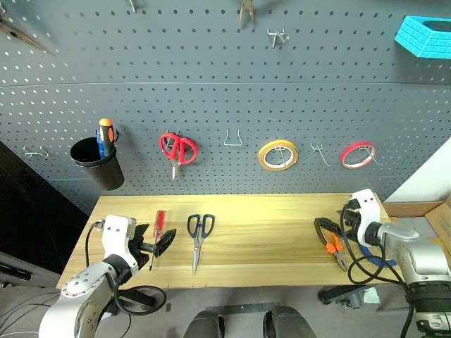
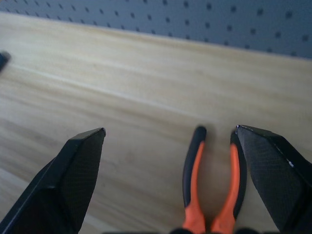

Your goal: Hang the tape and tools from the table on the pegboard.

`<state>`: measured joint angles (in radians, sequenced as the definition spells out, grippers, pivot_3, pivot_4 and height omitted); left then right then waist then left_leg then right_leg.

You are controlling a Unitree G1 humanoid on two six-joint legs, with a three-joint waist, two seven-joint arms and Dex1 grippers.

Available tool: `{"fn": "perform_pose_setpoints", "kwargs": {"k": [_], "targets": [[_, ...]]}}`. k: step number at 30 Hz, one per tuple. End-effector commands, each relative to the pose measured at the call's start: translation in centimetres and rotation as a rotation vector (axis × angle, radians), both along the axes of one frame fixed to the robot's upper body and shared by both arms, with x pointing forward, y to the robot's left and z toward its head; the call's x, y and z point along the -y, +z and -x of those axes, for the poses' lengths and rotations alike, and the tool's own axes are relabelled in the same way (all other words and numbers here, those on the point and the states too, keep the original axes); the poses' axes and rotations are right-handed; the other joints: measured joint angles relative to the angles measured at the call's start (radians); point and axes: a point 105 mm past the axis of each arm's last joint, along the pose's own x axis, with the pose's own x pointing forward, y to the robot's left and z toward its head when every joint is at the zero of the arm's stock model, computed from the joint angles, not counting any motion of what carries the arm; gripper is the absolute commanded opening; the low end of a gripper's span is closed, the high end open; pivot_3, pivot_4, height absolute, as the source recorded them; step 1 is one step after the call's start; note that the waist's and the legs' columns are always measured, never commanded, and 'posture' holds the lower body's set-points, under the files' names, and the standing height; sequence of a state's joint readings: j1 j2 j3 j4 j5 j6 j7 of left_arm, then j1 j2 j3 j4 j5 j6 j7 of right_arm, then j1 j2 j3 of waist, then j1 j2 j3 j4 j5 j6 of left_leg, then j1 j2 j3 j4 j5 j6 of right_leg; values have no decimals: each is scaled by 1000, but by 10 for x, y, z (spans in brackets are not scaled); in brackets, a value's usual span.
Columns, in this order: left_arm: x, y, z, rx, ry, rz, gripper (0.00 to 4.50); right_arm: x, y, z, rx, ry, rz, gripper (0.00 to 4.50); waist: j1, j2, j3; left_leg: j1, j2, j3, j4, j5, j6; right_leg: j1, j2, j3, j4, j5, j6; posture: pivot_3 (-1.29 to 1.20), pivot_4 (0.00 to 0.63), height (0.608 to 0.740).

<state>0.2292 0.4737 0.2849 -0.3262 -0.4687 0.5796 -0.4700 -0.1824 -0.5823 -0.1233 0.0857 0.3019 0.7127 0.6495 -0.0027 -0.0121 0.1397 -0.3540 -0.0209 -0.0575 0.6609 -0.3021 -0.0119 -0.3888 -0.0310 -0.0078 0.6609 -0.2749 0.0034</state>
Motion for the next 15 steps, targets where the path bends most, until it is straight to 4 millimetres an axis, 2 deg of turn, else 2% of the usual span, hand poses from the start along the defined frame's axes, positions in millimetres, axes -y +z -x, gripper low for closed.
{"fn": "perform_pose_setpoints", "kwargs": {"k": [1, 3, 8, 15], "targets": [[-8, 8, -1, 15, 12, -32, 4500, 3, 13, -4, 46, 0, 3, 4475, 0, 0, 1, 0, 0, 0, 0, 0, 0, 0, 0, 0, 0, 0, 0, -20, 134, 740], [0, 10, 0, 20, -20, 7, 4500, 3, 16, -4, 53, -1, -3, 4475, 0, 0, 3, 0, 0, 0, 0, 0, 0, 0, 0, 0, 0, 0, 0, -22, 136, 740], [2, 11, -2, 25, -33, -2, 4500, 6, 17, -3, 56, -8, -1, 4475, -1, 0, 7, 0, 0, 0, 0, 0, 0, 0, 0, 0, 0, 0, 0, -33, 134, 740], [14, 15, -1, 28, -96, 38, 4500, 9, 14, -2, 48, -23, 11, 4475, -1, 0, 7, 0, 0, 0, 0, 0, 0, 0, 0, 0, -1, 0, 0, -33, 126, 740]]}}
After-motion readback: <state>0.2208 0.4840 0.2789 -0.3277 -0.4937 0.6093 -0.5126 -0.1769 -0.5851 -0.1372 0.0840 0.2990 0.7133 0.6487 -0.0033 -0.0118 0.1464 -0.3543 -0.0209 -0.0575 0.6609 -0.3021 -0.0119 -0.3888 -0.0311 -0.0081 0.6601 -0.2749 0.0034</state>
